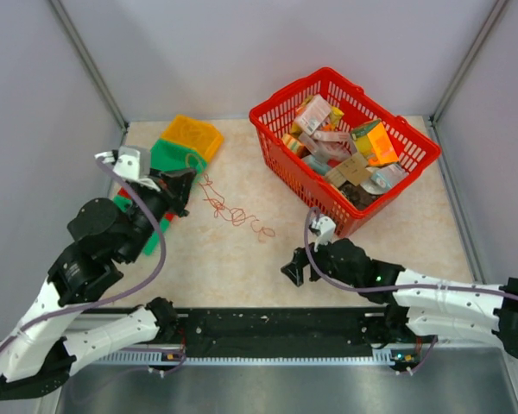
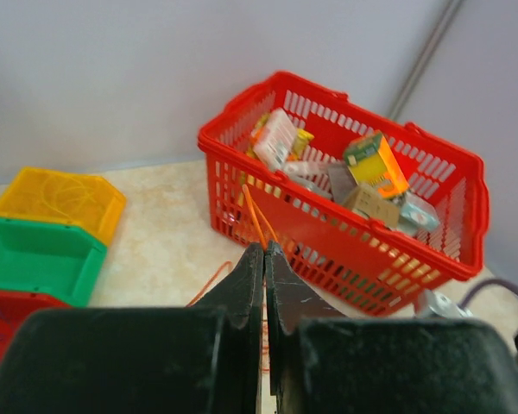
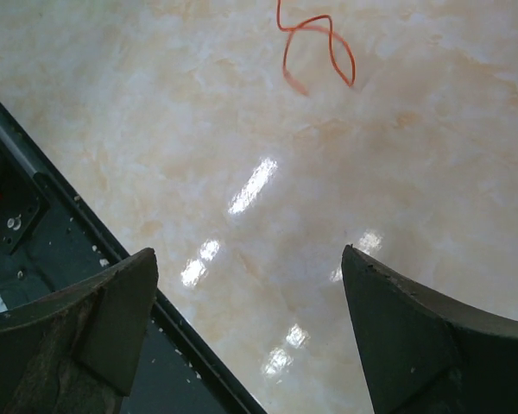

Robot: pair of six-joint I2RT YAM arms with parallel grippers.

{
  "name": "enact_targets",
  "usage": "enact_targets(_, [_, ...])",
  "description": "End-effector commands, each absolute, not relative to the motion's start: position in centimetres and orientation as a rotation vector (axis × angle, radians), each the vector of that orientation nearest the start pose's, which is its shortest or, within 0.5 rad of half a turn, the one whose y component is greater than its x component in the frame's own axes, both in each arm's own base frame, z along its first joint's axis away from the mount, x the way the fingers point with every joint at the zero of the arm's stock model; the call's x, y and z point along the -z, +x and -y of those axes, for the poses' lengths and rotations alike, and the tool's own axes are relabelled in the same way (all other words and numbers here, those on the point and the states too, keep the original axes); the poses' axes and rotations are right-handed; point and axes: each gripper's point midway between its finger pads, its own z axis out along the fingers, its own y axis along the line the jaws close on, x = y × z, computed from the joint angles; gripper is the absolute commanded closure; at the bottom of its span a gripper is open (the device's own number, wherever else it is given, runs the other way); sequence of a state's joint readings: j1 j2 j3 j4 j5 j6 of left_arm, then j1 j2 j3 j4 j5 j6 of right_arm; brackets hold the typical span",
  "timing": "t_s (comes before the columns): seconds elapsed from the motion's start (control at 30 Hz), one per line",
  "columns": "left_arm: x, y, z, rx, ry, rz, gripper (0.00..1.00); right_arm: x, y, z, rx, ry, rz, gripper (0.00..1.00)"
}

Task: Untangle the cables

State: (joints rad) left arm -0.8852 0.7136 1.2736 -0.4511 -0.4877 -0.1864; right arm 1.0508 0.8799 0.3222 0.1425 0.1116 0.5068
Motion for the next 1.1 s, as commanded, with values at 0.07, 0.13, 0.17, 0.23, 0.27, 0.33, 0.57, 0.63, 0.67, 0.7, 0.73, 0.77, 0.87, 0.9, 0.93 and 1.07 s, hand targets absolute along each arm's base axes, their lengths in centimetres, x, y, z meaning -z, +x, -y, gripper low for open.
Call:
enact_targets(0.07, [-42.9,19.6,19.4,0.704,0.344,-1.572,1.0,-13.9,18.1,-28.8,-0.784,-0.539,-1.971,0.14])
enact_targets(0.13, [-42.6,19.1,20.6,0.755,0.391,-1.584,1.0,-14.8,17.9,-30.0,-0.842,-0.565,-1.93,0.14])
enact_targets(0.17, [-42.5,19.0,21.0,0.77,0.403,-1.588,1.0,-15.4,17.9,-30.7,-0.879,-0.573,-1.899,0.14])
enact_targets(0.23, [-42.4,18.9,21.4,0.79,0.408,-1.595,1.0,-15.9,17.3,-32.2,-0.965,-0.609,-1.859,0.14])
enact_targets(0.27, [-42.5,18.9,21.4,0.795,0.406,-1.593,1.0,-16.3,16.9,-33.0,-1.015,-0.631,-1.84,0.14])
enact_targets(0.33, [-43.0,18.8,21.3,0.807,0.392,-1.58,1.0,-16.4,16.9,-34.1,-1.052,-0.641,-1.817,0.15])
enact_targets(0.57, [-45.9,18.0,20.1,0.859,0.32,-1.5,1.0,-17.1,19.0,-35.5,-1.004,-0.582,-1.726,0.16])
enact_targets(0.63, [-46.3,17.7,20.4,0.884,0.325,-1.489,1.0,-17.8,19.6,-35.7,-0.994,-0.554,-1.698,0.16])
enact_targets(0.67, [-46.6,17.6,20.4,0.898,0.326,-1.483,1.0,-17.9,20.2,-35.7,-0.979,-0.526,-1.696,0.16])
enact_targets(0.7, [-46.7,17.4,20.6,0.91,0.332,-1.48,1.0,-18.2,20.6,-35.7,-0.97,-0.496,-1.694,0.17])
enact_targets(0.73, [-47.0,17.3,20.7,0.925,0.335,-1.473,1.0,-18.1,21.2,-35.8,-0.951,-0.471,-1.7,0.18])
enact_targets(0.77, [-47.2,17.1,20.9,0.935,0.342,-1.468,1.0,-18.4,21.5,-36.2,-0.955,-0.463,-1.691,0.19])
enact_targets(0.87, [-47.8,16.6,21.0,0.967,0.353,-1.451,1.0,-19.0,21.5,-38.0,-1.015,-0.478,-1.669,0.25])
enact_targets(0.9, [-48.0,16.5,21.0,0.975,0.357,-1.446,1.0,-19.0,21.4,-38.5,-1.034,-0.479,-1.662,0.28])
enact_targets(0.93, [-48.2,16.3,21.0,0.981,0.357,-1.441,1.0,-19.3,21.3,-39.0,-1.06,-0.477,-1.653,0.31])
enact_targets(1.07, [-48.6,16.1,20.6,0.985,0.349,-1.423,1.0,-19.1,21.3,-40.0,-1.1,-0.465,-1.665,0.54])
